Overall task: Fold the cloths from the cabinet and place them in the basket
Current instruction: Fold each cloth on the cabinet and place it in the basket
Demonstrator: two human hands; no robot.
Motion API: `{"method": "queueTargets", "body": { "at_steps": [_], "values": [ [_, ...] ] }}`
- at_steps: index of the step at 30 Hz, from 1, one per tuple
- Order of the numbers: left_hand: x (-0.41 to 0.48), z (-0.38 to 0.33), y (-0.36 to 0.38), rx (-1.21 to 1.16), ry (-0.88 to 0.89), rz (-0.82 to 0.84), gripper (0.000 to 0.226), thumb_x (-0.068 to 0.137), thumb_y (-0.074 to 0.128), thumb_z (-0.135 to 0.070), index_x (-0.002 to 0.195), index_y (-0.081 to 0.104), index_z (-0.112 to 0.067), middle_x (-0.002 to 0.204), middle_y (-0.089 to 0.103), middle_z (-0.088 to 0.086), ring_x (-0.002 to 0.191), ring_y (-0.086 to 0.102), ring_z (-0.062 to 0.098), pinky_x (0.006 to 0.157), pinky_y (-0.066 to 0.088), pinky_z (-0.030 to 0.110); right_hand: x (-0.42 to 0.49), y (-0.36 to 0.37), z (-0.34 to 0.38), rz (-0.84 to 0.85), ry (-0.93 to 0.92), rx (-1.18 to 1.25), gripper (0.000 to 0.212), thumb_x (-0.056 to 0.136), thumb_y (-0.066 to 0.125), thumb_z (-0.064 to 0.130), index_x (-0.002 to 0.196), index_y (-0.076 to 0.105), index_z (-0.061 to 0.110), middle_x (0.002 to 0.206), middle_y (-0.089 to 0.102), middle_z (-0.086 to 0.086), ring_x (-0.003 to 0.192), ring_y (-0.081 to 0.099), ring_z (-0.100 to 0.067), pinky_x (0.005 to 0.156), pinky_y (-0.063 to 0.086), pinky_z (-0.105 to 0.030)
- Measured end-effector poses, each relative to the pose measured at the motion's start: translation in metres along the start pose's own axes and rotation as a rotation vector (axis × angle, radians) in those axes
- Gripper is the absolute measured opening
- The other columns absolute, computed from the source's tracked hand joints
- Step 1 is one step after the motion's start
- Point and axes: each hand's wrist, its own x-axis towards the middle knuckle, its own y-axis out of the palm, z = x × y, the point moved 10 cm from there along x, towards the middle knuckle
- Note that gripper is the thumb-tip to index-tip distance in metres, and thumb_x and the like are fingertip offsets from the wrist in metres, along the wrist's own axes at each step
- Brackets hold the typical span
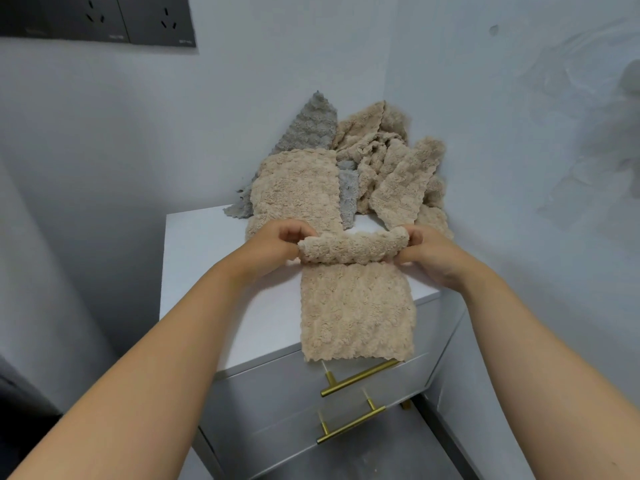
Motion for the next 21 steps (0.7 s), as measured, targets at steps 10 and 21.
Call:
{"method": "queueTargets", "body": {
  "at_steps": [10, 21],
  "values": [
    [-0.008, -0.012, 0.011, 0.243, -0.065, 0.075, 0.020, 0.084, 0.071, -0.022, 0.072, 0.073, -0.006, 0.100, 0.072, -0.004, 0.090, 0.064, -0.002, 0.076, 0.045, 0.006, -0.009, 0.002, -0.010, 0.001, 0.141, -0.130, 0.028, 0.081, 0.068, 0.030, 0.092, 0.073, 0.005, 0.116, 0.068, 0.001, 0.113, 0.059, -0.013, 0.105, 0.040, -0.033],
    [-0.007, 0.001, 0.026, 0.666, -0.221, 0.283, 0.057, 0.075, 0.073, -0.050, 0.104, 0.061, -0.002, 0.085, 0.055, 0.002, 0.076, 0.048, 0.017, 0.071, 0.035, 0.030, -0.021, 0.010, -0.011, 0.152, 0.260, -0.440, 0.075, 0.084, 0.070, 0.032, 0.147, 0.033, 0.013, 0.150, 0.035, -0.005, 0.139, 0.032, -0.021, 0.107, 0.025, -0.027]
  ]
}}
